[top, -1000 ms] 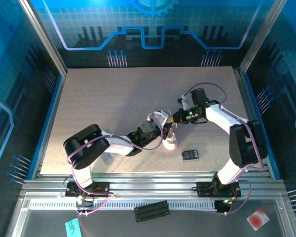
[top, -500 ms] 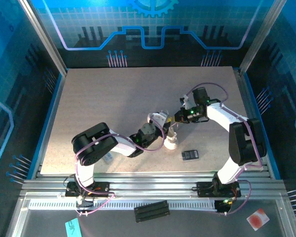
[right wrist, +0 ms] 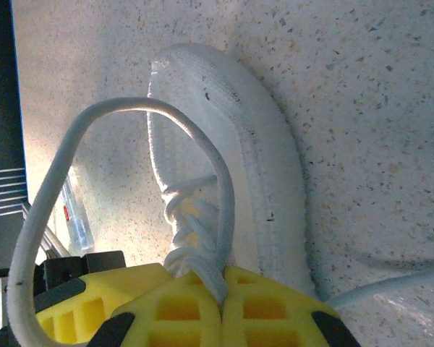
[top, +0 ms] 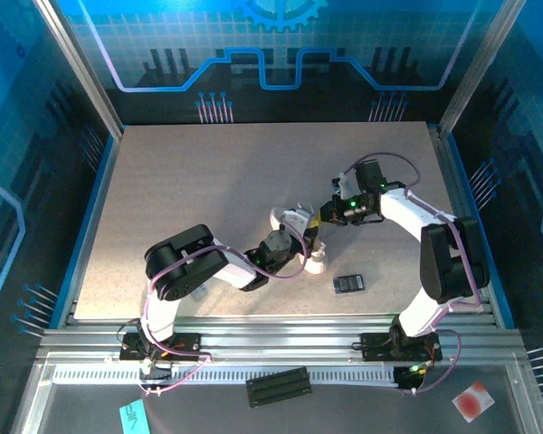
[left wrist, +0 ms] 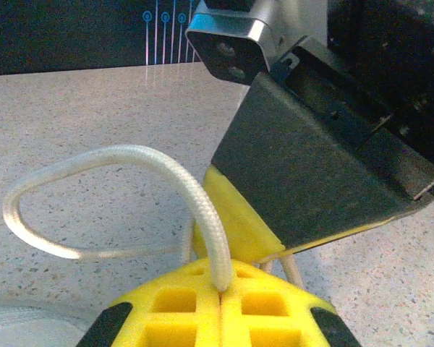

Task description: Tie the shoes

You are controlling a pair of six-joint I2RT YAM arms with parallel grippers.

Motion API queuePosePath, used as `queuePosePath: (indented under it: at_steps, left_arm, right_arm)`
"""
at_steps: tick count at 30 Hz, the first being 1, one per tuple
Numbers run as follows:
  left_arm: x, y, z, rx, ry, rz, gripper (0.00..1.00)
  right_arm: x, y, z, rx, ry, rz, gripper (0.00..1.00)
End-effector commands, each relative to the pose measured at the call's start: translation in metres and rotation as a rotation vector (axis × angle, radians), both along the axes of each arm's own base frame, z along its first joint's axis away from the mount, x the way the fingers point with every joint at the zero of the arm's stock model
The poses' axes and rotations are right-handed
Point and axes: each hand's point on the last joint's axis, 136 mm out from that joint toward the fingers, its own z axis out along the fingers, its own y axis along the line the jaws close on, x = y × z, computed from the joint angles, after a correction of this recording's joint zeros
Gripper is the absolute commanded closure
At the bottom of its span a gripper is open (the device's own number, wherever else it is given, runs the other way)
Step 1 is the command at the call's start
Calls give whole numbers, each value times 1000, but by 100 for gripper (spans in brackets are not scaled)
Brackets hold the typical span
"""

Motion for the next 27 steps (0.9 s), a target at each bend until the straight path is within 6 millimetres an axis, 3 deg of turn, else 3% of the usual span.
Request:
queuePosePath:
  at_steps: [1,10,18,22,27]
  left_arm:
    - [4,-4,-4,-75,43,24,100]
    - [11,14,-26,-165,231,85,100]
    - [8,18,-44,-227,431,39,100]
    - [2,15,-58,-208,535,-1,100]
    - [-4,10,-66,-160,611,-33,100]
  right_arm:
    - [2,1,19,63,-41,-17,93]
    - [-8,11,36,180,-103,3,67]
    - [-14,16,38,222,-139,41,59]
    - [-10,5,40,157,-191,5,59]
    - [-21,-24,16,31,-161,-95,63]
